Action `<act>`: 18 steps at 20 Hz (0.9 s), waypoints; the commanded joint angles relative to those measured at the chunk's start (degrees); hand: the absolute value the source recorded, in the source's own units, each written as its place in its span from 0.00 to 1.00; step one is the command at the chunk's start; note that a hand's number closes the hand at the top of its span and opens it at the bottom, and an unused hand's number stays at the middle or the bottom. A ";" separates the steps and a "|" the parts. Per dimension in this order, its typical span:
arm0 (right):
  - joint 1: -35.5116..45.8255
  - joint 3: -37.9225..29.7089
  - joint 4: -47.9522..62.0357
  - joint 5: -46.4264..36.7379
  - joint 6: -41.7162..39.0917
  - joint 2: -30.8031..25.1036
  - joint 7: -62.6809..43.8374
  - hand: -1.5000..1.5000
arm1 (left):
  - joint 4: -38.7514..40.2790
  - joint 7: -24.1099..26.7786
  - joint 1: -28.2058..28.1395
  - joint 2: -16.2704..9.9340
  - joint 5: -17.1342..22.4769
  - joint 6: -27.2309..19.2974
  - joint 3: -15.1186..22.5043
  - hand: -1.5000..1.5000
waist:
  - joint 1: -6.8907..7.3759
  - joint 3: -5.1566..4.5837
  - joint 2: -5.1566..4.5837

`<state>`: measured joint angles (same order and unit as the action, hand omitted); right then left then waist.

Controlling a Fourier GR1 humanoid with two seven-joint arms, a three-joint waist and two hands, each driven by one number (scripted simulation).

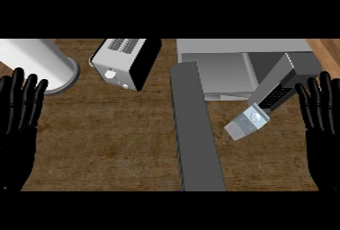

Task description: Pick up the milk, place it into the microwave and close the microwave

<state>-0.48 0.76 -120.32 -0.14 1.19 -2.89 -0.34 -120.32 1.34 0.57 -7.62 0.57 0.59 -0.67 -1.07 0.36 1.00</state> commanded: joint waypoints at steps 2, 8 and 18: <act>0.89 -6.67 0.87 9.89 -7.32 -4.88 2.12 0.00 | -0.07 0.31 -0.74 0.14 0.54 0.83 -0.63 0.00 | 1.02 -0.33 -0.97; 5.22 -8.85 2.82 27.69 -20.62 -11.45 -1.62 0.00 | 1.01 -3.65 -3.63 4.27 9.52 1.58 -0.19 0.00 | 1.40 -0.35 -0.83; 5.16 -15.50 7.49 32.12 -21.96 -14.28 -5.00 0.00 | -11.03 -6.97 -16.73 1.93 20.21 8.15 -6.99 0.00 | 1.32 -0.37 -0.93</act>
<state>4.28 -14.25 -113.02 32.17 -21.20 -17.33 -3.90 -129.05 -4.88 -13.34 -5.28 17.39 6.76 -4.89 0.33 0.01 0.11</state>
